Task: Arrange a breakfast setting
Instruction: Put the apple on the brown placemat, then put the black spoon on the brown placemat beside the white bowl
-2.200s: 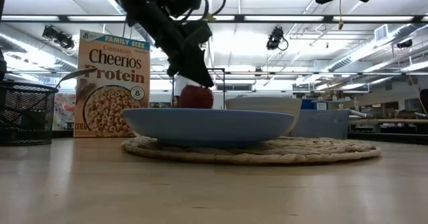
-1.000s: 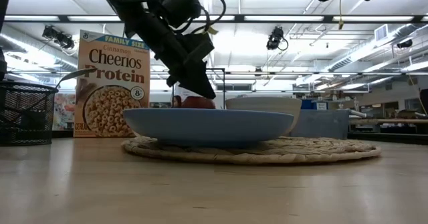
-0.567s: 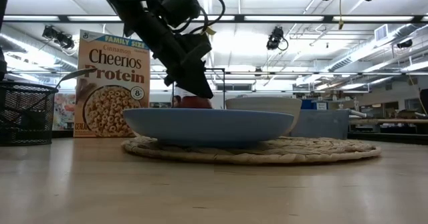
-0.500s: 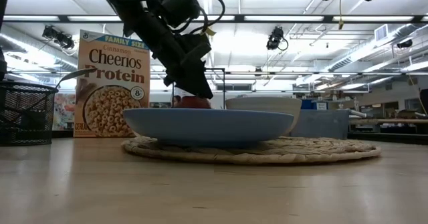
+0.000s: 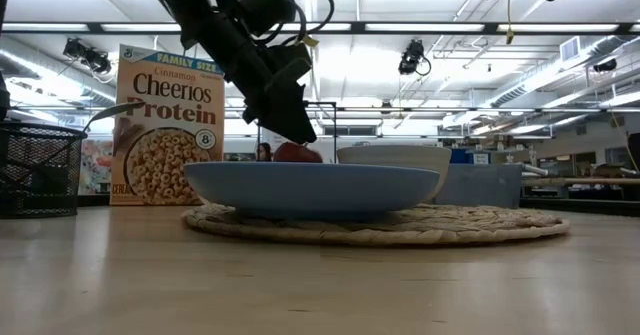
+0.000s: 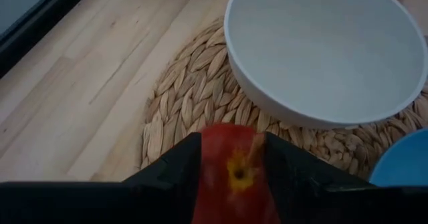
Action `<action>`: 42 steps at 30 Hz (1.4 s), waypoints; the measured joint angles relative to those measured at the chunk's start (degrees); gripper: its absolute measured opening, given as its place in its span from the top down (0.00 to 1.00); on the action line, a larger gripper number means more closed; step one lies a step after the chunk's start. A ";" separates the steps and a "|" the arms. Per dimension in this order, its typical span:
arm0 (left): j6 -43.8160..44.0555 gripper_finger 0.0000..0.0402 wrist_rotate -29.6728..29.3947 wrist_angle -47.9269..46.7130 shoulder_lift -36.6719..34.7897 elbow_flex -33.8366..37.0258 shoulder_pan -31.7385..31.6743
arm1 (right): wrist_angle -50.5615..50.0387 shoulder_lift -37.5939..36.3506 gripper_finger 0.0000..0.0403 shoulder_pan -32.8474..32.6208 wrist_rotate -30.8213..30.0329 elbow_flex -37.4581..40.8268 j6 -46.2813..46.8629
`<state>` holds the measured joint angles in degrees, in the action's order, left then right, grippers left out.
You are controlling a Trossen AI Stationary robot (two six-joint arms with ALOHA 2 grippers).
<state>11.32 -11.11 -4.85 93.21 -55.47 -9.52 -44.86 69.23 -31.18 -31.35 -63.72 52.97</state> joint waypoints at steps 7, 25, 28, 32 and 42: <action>-0.62 0.60 -0.01 0.04 0.00 0.01 0.00 | 0.00 0.00 0.47 0.00 0.00 0.00 0.00; 1.98 0.59 6.21 -21.44 -7.93 -10.43 1.43 | 0.05 0.02 0.47 0.00 -0.02 -0.02 1.03; 3.92 0.59 7.89 -35.82 -11.60 -14.95 3.37 | -0.17 0.02 0.47 0.10 -0.15 -0.02 1.00; 12.85 0.59 4.68 -55.29 -16.00 -17.04 6.79 | -0.36 0.02 0.47 0.60 -2.16 -0.02 0.87; 45.37 0.37 0.04 -70.85 -22.71 -17.04 19.93 | -0.68 0.02 0.47 4.92 -3.61 -0.02 -5.03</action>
<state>56.69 -11.07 -75.70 70.50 -72.51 10.41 -45.54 69.25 -26.26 -34.96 -63.75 47.94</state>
